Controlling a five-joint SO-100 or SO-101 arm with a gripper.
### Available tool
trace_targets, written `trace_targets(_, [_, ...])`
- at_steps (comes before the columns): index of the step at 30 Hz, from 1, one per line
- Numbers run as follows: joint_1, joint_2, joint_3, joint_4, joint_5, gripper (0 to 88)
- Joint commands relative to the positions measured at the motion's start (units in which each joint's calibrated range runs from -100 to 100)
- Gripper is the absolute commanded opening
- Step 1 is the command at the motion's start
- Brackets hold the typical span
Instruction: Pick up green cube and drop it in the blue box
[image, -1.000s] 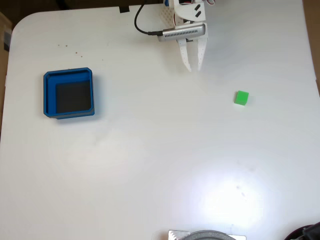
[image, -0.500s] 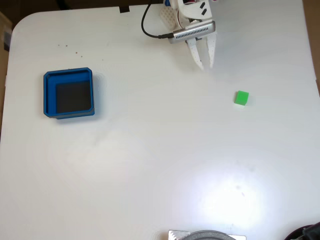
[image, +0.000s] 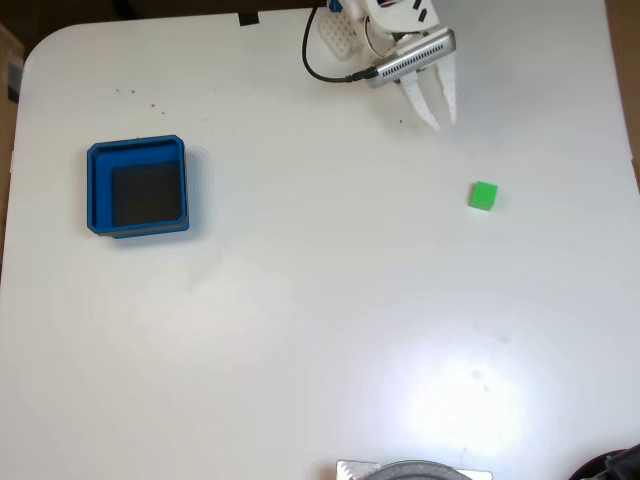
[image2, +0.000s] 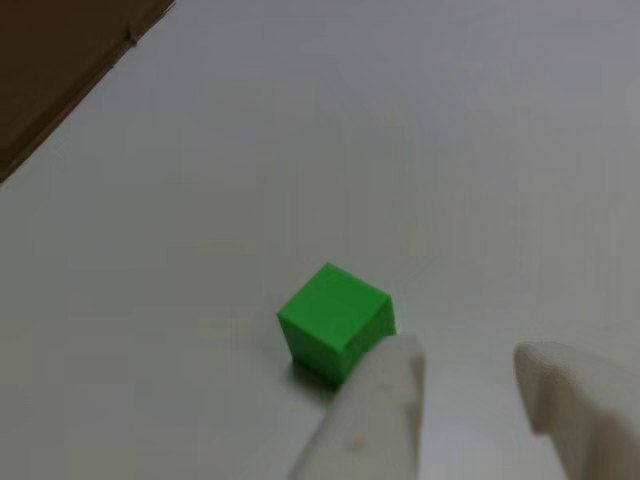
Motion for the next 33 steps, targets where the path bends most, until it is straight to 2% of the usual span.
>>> trace_targets(1, [-0.7, 1.1, 0.0, -0.8, -0.1, 2.5])
trace_targets(13, [-0.8, 19.5, -12.5, -1.0, 0.1, 2.5])
trace_targets(33, [-1.2, 55.3, -47.6, -0.7, 0.3, 2.6])
